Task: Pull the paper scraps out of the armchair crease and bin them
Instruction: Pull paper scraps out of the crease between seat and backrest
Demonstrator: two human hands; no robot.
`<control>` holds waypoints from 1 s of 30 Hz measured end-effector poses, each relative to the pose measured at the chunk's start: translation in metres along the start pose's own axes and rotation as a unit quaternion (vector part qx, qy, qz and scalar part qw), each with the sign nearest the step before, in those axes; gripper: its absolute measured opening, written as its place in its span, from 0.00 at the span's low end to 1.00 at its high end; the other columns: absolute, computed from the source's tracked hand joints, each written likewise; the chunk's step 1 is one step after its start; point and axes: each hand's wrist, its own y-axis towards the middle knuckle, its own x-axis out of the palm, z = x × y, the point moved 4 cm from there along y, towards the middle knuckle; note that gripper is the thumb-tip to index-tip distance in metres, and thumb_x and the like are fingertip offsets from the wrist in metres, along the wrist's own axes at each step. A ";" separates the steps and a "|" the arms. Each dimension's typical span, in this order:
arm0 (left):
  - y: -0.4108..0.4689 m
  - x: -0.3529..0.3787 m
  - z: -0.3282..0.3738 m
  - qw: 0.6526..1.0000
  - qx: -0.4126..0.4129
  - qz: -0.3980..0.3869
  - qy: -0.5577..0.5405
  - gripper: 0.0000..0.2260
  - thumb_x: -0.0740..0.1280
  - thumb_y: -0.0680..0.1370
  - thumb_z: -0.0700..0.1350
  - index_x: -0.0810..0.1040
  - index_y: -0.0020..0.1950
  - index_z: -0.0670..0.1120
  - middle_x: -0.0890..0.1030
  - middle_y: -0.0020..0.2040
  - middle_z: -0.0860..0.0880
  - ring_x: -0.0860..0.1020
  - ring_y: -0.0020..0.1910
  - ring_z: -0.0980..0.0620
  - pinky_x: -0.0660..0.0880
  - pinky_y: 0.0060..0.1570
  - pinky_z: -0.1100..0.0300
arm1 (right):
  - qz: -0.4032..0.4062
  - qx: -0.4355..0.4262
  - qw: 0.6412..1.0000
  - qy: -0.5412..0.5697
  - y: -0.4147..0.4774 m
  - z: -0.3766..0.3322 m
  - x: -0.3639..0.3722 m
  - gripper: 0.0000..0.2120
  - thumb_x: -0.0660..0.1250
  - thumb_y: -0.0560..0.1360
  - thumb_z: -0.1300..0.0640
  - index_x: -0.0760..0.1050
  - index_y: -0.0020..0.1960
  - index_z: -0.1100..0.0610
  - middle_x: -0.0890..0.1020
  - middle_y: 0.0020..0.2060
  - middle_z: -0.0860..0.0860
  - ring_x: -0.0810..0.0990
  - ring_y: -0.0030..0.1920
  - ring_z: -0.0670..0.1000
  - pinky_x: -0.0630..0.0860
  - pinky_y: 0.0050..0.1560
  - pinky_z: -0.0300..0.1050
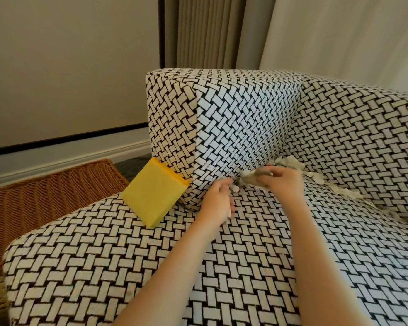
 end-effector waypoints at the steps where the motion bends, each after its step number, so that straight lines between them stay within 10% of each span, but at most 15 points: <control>1: -0.004 0.002 -0.001 0.990 -0.085 -0.010 -0.113 0.10 0.52 0.82 0.42 0.73 0.54 0.45 0.71 0.37 0.48 0.71 0.30 0.54 0.72 0.28 0.63 | -0.023 0.020 0.999 0.043 -0.001 0.001 -0.002 0.09 0.69 0.70 0.65 0.82 0.47 0.56 0.80 0.37 0.46 0.75 0.42 0.47 0.73 0.50 0.41; 8: -0.007 0.017 0.006 0.908 -0.191 -0.060 -0.367 0.13 0.53 0.82 0.48 0.72 0.47 0.42 0.76 0.46 0.40 0.77 0.44 0.43 0.71 0.50 0.41 | -0.212 0.024 0.974 0.077 -0.020 -0.011 0.020 0.09 0.69 0.69 0.68 0.82 0.42 0.56 0.83 0.43 0.56 0.81 0.47 0.58 0.78 0.55 0.50; 16: -0.002 0.016 -0.004 0.912 -0.155 0.068 -0.374 0.10 0.64 0.78 0.44 0.74 0.38 0.41 0.78 0.38 0.44 0.78 0.37 0.48 0.77 0.34 0.55 | -0.316 -0.088 0.942 -0.072 -0.039 -0.045 0.024 0.09 0.71 0.68 0.63 0.83 0.44 0.52 0.85 0.36 0.48 0.81 0.35 0.41 0.79 0.44 0.35; 20: -0.004 0.006 -0.002 0.934 -0.101 0.113 -0.324 0.10 0.66 0.77 0.44 0.77 0.37 0.43 0.77 0.35 0.47 0.76 0.37 0.48 0.75 0.45 0.52 | -0.155 -0.032 0.977 0.146 -0.020 -0.038 -0.010 0.11 0.68 0.71 0.65 0.79 0.52 0.56 0.83 0.48 0.50 0.82 0.51 0.52 0.77 0.58 0.47; 25: -0.010 -0.007 0.001 0.942 -0.130 0.091 -0.295 0.08 0.65 0.77 0.45 0.81 0.48 0.43 0.75 0.30 0.50 0.68 0.22 0.56 0.66 0.21 0.66 | -0.162 -0.010 0.977 -0.137 -0.013 -0.009 0.043 0.44 0.73 0.67 0.53 0.51 0.74 0.58 0.66 0.68 0.55 0.66 0.67 0.56 0.64 0.66 0.48; 30: -0.010 -0.008 0.002 0.927 -0.146 0.070 -0.337 0.05 0.67 0.76 0.43 0.79 0.43 0.42 0.77 0.38 0.50 0.65 0.12 0.60 0.62 0.16 0.72 | -0.120 -0.010 0.940 -0.319 -0.008 0.005 0.067 0.40 0.63 0.72 0.44 0.50 0.73 0.64 0.66 0.69 0.61 0.62 0.71 0.58 0.54 0.73 0.54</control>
